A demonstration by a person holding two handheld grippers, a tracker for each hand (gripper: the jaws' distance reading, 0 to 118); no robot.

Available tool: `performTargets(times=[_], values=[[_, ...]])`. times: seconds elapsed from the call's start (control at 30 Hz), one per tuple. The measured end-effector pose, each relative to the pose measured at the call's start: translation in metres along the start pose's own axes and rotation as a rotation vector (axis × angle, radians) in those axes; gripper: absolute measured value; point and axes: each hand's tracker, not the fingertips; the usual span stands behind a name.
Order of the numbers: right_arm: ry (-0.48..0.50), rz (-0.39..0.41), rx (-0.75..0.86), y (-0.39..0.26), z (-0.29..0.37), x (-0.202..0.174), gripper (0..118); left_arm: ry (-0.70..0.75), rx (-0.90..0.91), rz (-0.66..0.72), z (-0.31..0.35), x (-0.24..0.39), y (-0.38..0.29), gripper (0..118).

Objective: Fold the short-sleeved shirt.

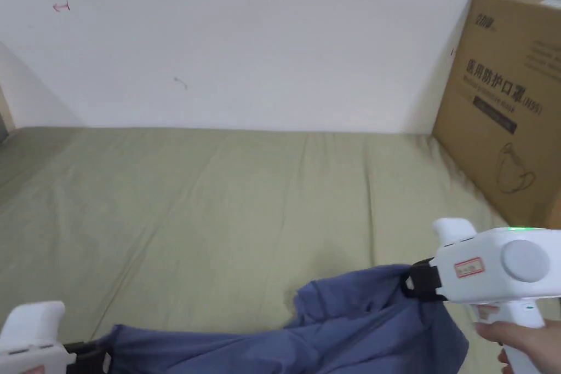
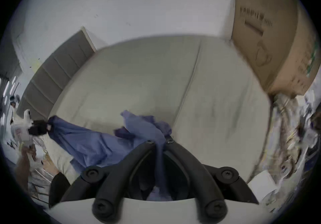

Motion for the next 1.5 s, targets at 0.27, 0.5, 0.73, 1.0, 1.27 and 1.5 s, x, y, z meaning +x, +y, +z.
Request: performTargets(times=[0.27,0.5,0.73,1.0,1.27,1.5], values=[[-0.065,0.047,0.203,0.044,0.146,-0.017,5,-0.013,0.217,-0.089,0.097,0.035,0.08,0],[-0.124,0.048,0.356,0.115,0.211,-0.031,5,-0.059,0.381,-0.171,0.148,0.069,0.166,0],[-0.181,0.007,0.445,0.205,0.219,-0.028,5,0.019,0.438,-0.177,0.142,0.081,0.256,0],[-0.262,-0.002,0.529,0.297,0.174,-0.016,5,0.128,0.548,-0.163,0.09,0.096,0.345,0],[-0.342,0.041,0.55,0.336,0.096,0.0,5,0.249,0.62,-0.225,0.018,0.099,0.375,0],[-0.307,0.039,0.334,0.254,-0.039,0.009,5,0.213,0.331,-0.229,-0.087,0.084,0.305,0]])
